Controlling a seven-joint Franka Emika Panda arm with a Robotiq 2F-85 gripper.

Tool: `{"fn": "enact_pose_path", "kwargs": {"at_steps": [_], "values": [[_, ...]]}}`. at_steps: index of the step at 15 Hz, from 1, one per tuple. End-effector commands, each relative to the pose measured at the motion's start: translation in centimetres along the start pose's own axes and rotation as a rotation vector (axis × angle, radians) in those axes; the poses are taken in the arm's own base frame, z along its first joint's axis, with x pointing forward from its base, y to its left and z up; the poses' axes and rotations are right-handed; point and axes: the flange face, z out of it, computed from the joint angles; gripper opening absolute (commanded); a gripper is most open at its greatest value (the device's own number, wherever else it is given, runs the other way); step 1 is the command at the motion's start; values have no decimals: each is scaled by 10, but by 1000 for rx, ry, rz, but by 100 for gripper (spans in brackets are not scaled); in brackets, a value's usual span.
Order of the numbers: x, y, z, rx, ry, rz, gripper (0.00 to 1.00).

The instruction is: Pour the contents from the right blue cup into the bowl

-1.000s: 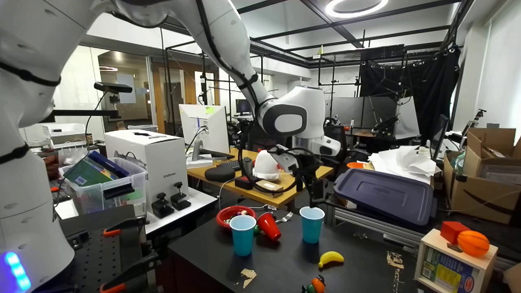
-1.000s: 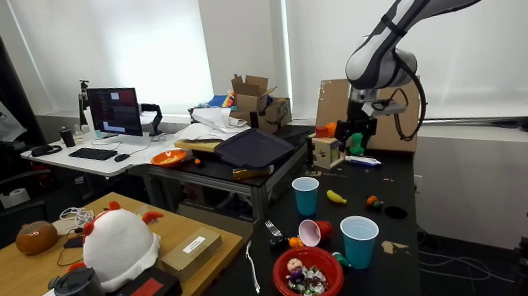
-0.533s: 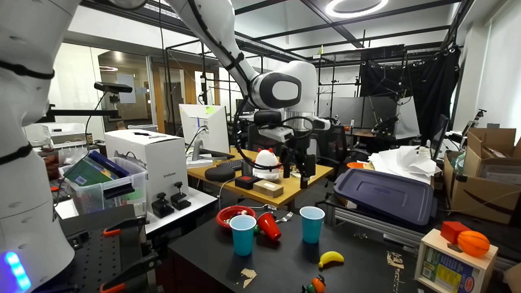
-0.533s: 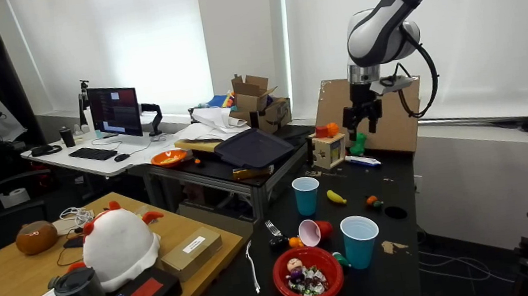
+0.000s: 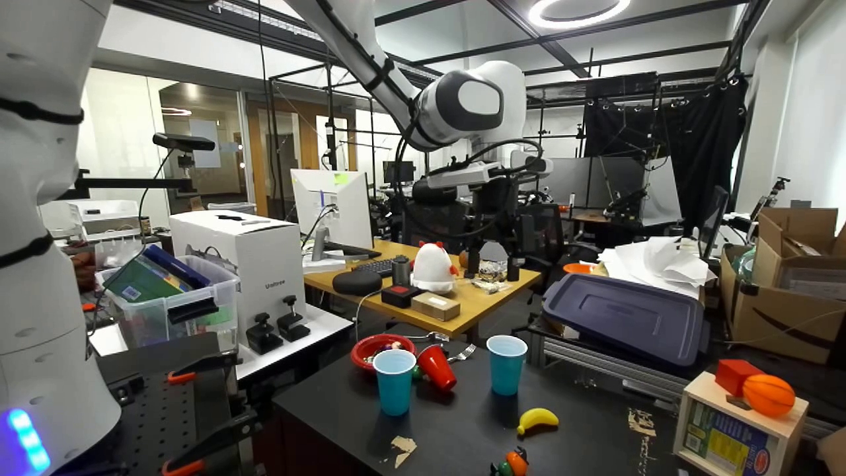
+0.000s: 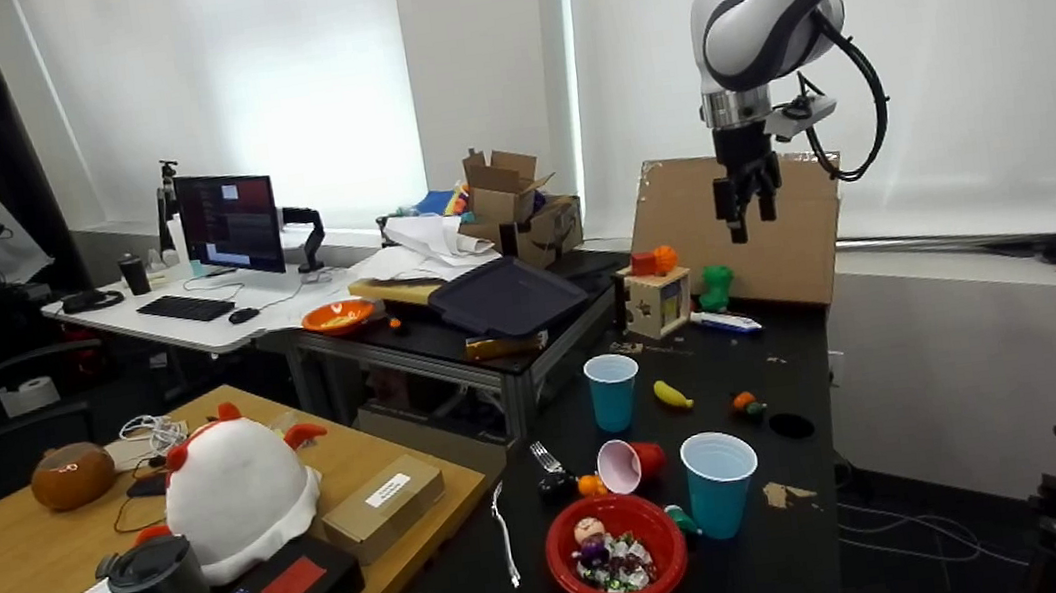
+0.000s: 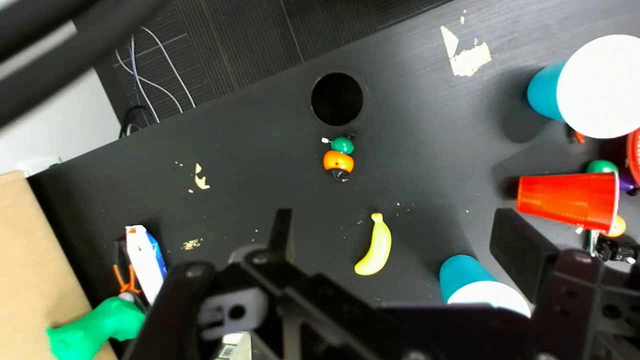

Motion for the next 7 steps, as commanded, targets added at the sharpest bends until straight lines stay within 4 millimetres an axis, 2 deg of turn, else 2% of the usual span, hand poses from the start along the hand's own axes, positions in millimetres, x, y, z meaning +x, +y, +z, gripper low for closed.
{"fn": "enact_pose_path", "kwargs": {"at_steps": [1, 7], "values": [[0, 4, -4, -5, -9, -9, 100], [1, 7, -4, -6, -16, -15, 100]]}}
